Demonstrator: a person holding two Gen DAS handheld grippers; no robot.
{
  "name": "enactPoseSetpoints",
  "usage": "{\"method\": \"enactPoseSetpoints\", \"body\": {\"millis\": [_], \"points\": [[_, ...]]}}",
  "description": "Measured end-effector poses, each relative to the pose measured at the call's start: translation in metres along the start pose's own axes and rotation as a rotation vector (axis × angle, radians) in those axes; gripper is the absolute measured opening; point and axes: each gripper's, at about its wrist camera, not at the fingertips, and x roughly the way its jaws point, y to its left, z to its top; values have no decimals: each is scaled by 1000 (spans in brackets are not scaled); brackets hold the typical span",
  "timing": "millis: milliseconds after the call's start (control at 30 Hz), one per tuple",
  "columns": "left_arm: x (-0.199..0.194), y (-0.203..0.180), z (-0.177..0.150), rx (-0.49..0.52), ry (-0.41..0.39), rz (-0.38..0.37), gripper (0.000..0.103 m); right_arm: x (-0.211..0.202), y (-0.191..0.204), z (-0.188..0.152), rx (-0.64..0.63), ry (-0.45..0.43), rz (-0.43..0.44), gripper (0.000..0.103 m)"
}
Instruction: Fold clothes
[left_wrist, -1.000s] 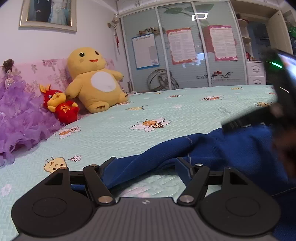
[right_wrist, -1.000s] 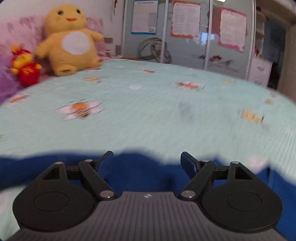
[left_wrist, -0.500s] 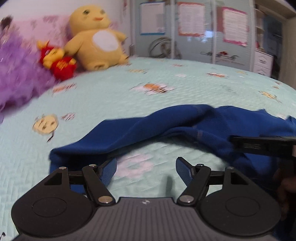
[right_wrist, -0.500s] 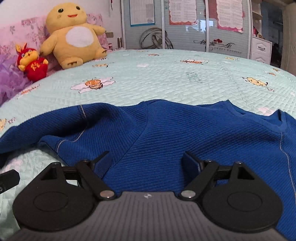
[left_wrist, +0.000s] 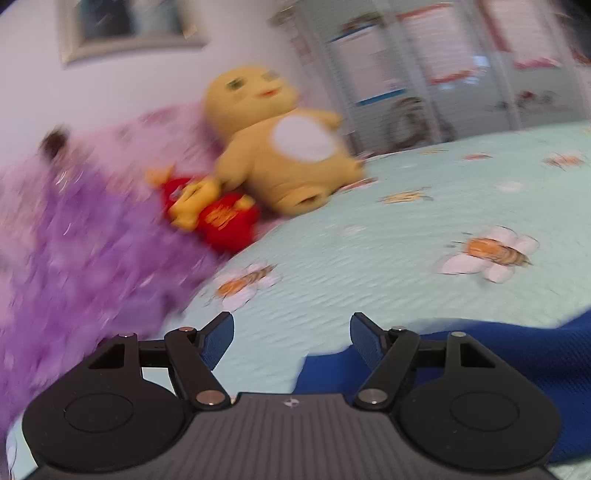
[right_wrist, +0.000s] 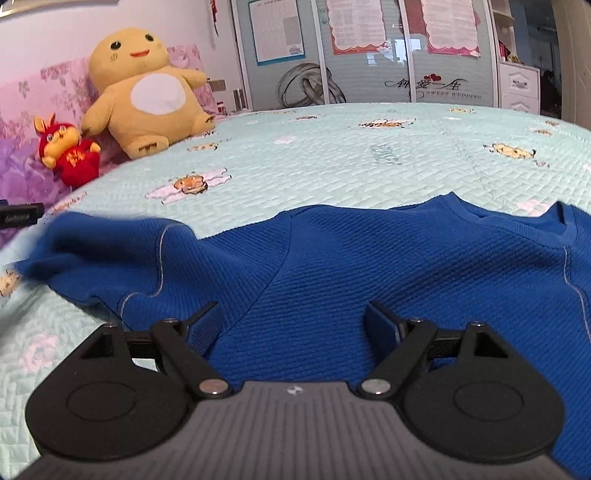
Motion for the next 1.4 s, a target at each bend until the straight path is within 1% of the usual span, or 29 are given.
{"method": "enactPoseSetpoints", "body": {"millis": [67, 100, 133, 200, 233, 300, 367, 433, 500, 533, 567, 600, 667, 700, 733, 767, 900, 1000, 1033, 1067, 1133, 1233, 1267, 1333, 1367, 1400], "points": [[-15, 22, -15, -131, 73, -77, 73, 0, -1, 0, 7, -4, 6, 84], [-26, 28, -26, -179, 95, -114, 73, 0, -1, -1, 10, -6, 8, 84], [-38, 29, -38, -213, 113, -138, 73, -1, -2, -1, 17, -10, 13, 84], [-57, 22, -55, -255, 152, -160, 75, -1, -5, -1, 31, -14, 24, 84], [-61, 18, -64, -291, 181, -192, 76, -2, -6, 0, 38, -15, 29, 84], [-46, 13, -70, -364, 255, -305, 78, -1, -6, 0, 40, -14, 30, 84], [-26, 20, -74, -498, 315, -367, 78, -1, -5, 0, 36, -14, 27, 84], [-7, 33, -79, -665, 322, -408, 82, -1, -5, 0, 39, -16, 30, 84], [15, 40, -76, -753, 325, -467, 95, -1, -6, -1, 43, -17, 33, 84], [26, 43, -74, -796, 327, -496, 99, -1, -7, -1, 45, -17, 34, 84], [37, 44, -71, -819, 332, -509, 103, -1, -7, -1, 47, -18, 36, 84], [47, 45, -67, -841, 338, -520, 103, -1, -8, -1, 49, -19, 37, 84], [63, 43, -59, -843, 326, -512, 102, -1, -9, -1, 51, -20, 40, 84], [67, 43, -56, -833, 317, -498, 87, -1, -9, -1, 53, -21, 41, 84], [71, 43, -53, -814, 313, -462, 62, -1, -9, -1, 54, -22, 41, 84], [65, 52, -54, -838, 283, -428, 14, -1, -9, -1, 55, -22, 42, 84], [40, 89, -61, -937, 158, -293, 13, -2, -11, -2, 66, -26, 51, 84], [17, 89, -72, -904, 88, -260, 15, -2, -12, -2, 72, -29, 59, 84], [22, 81, -77, -872, 133, -265, 17, -2, -12, -2, 72, -29, 59, 84], [26, 76, -83, -862, 157, -270, 17, -2, -12, -2, 72, -28, 58, 84], [34, 66, -94, -844, 201, -278, 22, -2, -12, -1, 73, -28, 58, 84], [29, 69, -88, -841, 234, -295, 29, -1, -12, -1, 75, -28, 60, 84], [26, 72, -88, -846, 247, -302, 34, -1, -13, -2, 76, -28, 61, 84], [14, 80, -88, -862, 258, -284, 43, -1, -14, -2, 83, -31, 66, 84], [8, 83, -88, -870, 264, -274, 56, -1, -15, -2, 88, -33, 68, 84], [-2, 85, -89, -868, 278, -257, 65, -1, -16, -3, 94, -35, 72, 84]]}}
